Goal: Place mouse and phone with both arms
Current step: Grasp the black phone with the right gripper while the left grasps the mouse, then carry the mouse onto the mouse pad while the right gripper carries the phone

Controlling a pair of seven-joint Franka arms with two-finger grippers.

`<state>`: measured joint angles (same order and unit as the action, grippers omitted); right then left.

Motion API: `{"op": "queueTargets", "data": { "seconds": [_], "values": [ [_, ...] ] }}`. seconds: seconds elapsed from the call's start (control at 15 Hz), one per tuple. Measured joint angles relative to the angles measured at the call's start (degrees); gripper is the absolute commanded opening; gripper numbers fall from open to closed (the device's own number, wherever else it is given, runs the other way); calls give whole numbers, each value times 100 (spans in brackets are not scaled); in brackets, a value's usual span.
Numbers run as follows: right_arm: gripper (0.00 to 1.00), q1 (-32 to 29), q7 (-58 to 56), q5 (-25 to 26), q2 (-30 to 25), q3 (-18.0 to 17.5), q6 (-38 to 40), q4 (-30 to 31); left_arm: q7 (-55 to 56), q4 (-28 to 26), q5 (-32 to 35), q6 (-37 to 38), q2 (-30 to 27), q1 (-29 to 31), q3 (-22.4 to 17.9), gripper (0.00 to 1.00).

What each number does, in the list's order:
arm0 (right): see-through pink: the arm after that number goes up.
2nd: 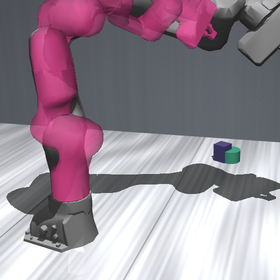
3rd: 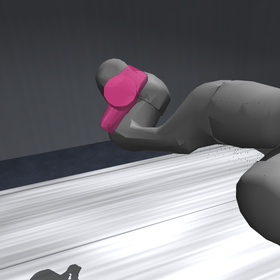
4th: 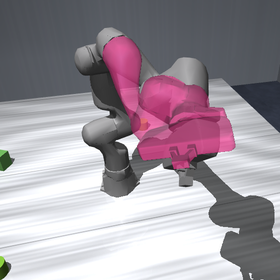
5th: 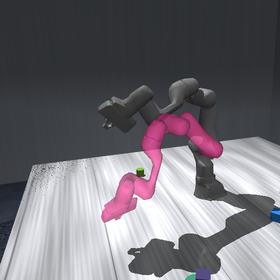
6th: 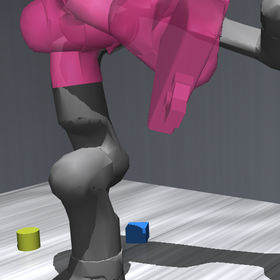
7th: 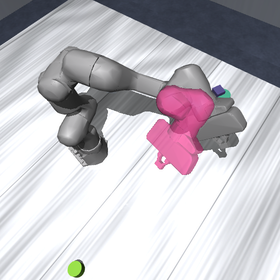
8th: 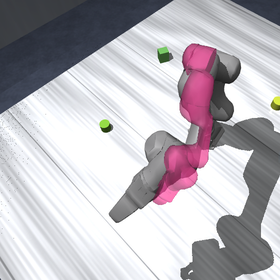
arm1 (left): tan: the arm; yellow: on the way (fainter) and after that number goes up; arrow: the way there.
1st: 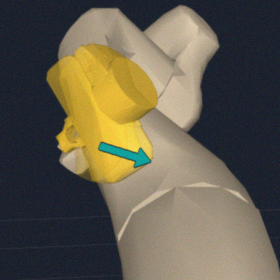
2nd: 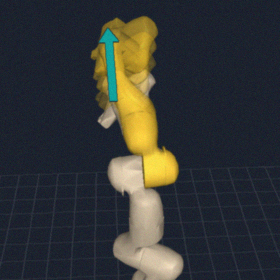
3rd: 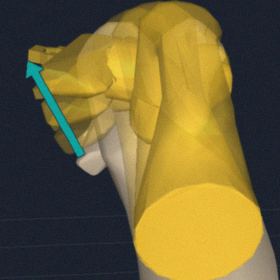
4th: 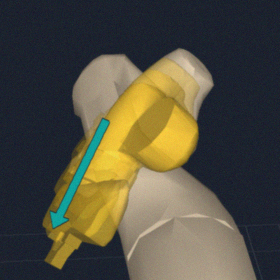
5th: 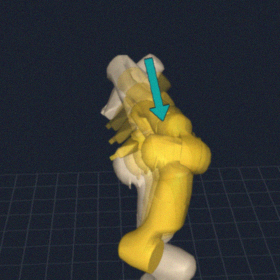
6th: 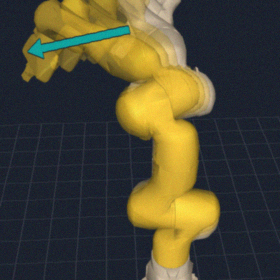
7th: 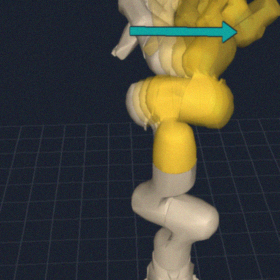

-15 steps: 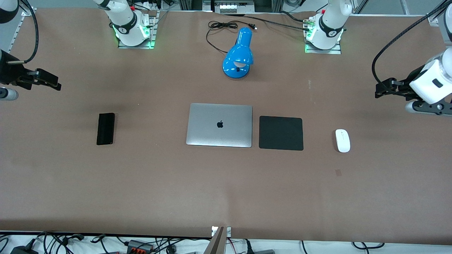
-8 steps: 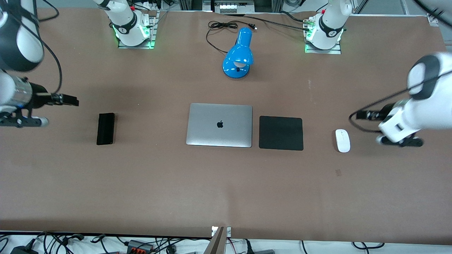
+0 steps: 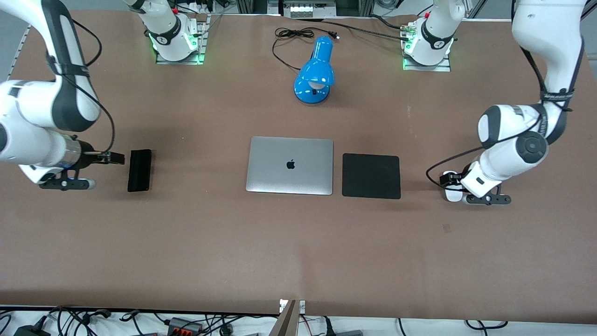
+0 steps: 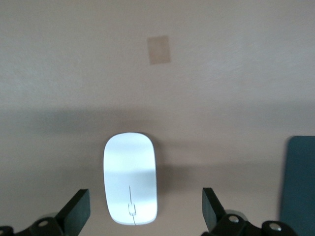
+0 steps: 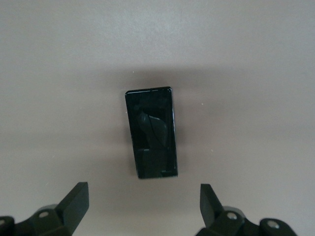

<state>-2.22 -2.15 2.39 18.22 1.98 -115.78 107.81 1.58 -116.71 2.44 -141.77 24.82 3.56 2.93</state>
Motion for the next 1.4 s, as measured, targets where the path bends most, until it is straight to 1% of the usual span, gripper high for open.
{"op": "queueTargets", "data": {
  "seconds": [0.2, 0.4, 0.47, 0.53, 0.6, 0.87, 0.93, 1.0, 1.2, 1.27, 1.4],
  "values": [
    [100, -5, 0, 0, 84, 5, -927, 635, -15, -262, 169, -661, 191, 77, -4, 100],
    [100, -6, 1, 0, 380, 6, -1602, 1022, -18, -292, 216, -786, 246, 117, -15, 100],
    [100, -6, 1, 0, 486, 6, -1724, 1074, -22, -297, 216, -787, 263, 127, -19, 98],
    [100, -7, 2, 0, 580, 7, -1773, 1091, -24, -305, 216, -790, 293, 134, -19, 92],
    [100, -14, 5, 0, 652, 7, -1784, 1095, -26, -309, 217, -816, 336, 136, -19, 79],
    [100, -123, 4, 0, 926, 9, -1874, 1104, -26, -310, 217, -940, 491, 140, -20, 47],
    [100, -139, 3, 0, 985, 9, -1897, 1104, -27, -306, 217, -950, 493, 143, -21, 41],
    [100, -148, 3, 0, 1028, 9, -1910, 1103, -26, -299, 217, -954, 495, 146, -21, 40],
    [100, -150, 2, 0, 1081, 9, -1931, 1103, -27, -223, 217, -942, 487, 134, 14, 40],
    [100, -150, 2, 0, 1086, 9, -1931, 1103, -27, -114, 217, -755, 470, 100, 46, 40],
    [100, -150, -8, 0, 1094, 9, -1931, 1103, -14, 259, 217, 22, 421, -81, 116, 40]
  ]
}}
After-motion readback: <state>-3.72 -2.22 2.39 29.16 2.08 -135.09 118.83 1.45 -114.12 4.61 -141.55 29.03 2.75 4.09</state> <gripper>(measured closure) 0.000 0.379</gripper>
